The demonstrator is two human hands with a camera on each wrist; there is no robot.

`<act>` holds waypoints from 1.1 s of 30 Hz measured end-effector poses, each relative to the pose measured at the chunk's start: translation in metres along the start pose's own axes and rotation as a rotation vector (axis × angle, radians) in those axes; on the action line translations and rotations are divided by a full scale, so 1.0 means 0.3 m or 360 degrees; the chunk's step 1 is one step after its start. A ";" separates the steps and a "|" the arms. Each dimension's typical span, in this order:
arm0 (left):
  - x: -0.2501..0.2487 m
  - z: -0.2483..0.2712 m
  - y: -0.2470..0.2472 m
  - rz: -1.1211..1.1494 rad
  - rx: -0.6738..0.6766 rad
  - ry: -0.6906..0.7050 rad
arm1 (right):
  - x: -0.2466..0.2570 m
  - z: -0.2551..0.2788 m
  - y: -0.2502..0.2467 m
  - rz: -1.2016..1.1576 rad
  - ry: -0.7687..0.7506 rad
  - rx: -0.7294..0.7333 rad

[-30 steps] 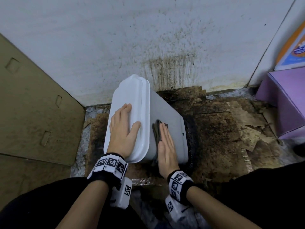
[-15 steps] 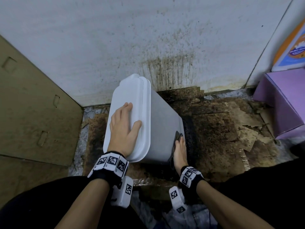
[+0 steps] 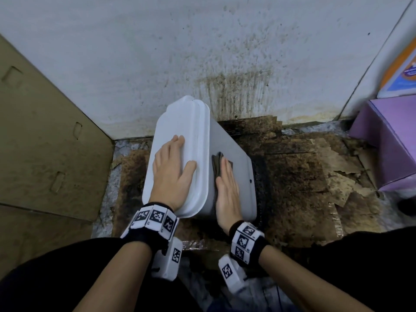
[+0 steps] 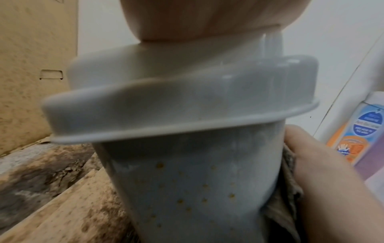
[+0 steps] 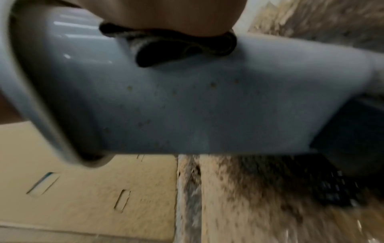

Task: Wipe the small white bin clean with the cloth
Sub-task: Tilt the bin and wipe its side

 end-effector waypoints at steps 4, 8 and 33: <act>-0.005 -0.005 0.009 -0.0013 0.0020 0.0011 | 0.021 -0.126 -0.014 0.0150 -0.0026 0.0247; -0.015 -0.006 0.008 -0.0001 0.0017 0.0015 | 0.026 -0.239 -0.022 0.0219 -0.0017 0.0363; -0.021 -0.002 0.017 -0.0026 0.0100 0.0003 | -0.299 -0.341 -0.127 0.0123 0.0611 0.0226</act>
Point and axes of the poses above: each hand's wrist, its own z-axis away from the middle knuckle, its own y-axis out of the palm, x = y × z, the point moved 10 cm from there along -z, towards the middle knuckle, and after that the axes turned 10 degrees about y, right-handed, at the moved point
